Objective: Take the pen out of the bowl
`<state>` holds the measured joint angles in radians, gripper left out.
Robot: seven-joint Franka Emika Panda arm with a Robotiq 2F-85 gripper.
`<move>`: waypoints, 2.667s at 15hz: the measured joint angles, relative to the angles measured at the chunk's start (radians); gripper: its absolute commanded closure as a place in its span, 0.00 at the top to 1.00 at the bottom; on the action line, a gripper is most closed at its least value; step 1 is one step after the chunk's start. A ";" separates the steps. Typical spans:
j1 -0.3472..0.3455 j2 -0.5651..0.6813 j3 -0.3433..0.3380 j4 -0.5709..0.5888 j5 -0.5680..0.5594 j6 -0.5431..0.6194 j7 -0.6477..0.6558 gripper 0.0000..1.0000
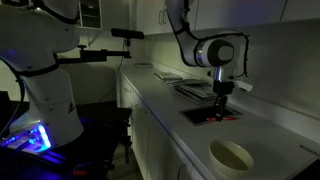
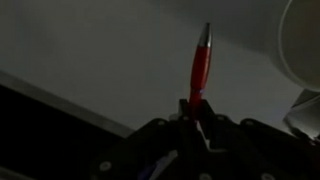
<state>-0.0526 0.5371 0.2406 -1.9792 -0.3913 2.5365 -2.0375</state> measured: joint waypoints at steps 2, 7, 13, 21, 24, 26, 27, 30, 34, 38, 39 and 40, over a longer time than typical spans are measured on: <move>-0.007 0.033 0.028 0.006 0.060 -0.004 -0.122 0.04; -0.021 0.076 0.035 0.013 0.104 -0.037 -0.288 0.04; -0.045 0.076 0.034 0.000 0.104 -0.062 -0.531 0.04; -0.298 0.110 0.281 -0.076 -0.196 -0.073 -0.566 0.12; -0.368 0.124 0.339 -0.090 -0.257 -0.075 -0.566 0.47; -0.383 0.124 0.340 -0.088 -0.259 -0.075 -0.566 0.61; -0.388 0.124 0.341 -0.087 -0.260 -0.075 -0.566 0.69; -0.414 0.124 0.361 -0.087 -0.260 -0.073 -0.566 0.92; -0.493 0.109 0.421 -0.087 -0.158 -0.072 -0.563 1.00; -0.453 0.016 0.334 -0.088 0.079 -0.076 -0.548 1.00; -0.413 -0.016 0.290 -0.089 0.140 -0.080 -0.540 1.00; -0.370 -0.047 0.245 -0.092 0.191 -0.090 -0.518 1.00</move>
<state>-0.4227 0.4896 0.4857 -2.0709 -0.2002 2.4462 -2.5554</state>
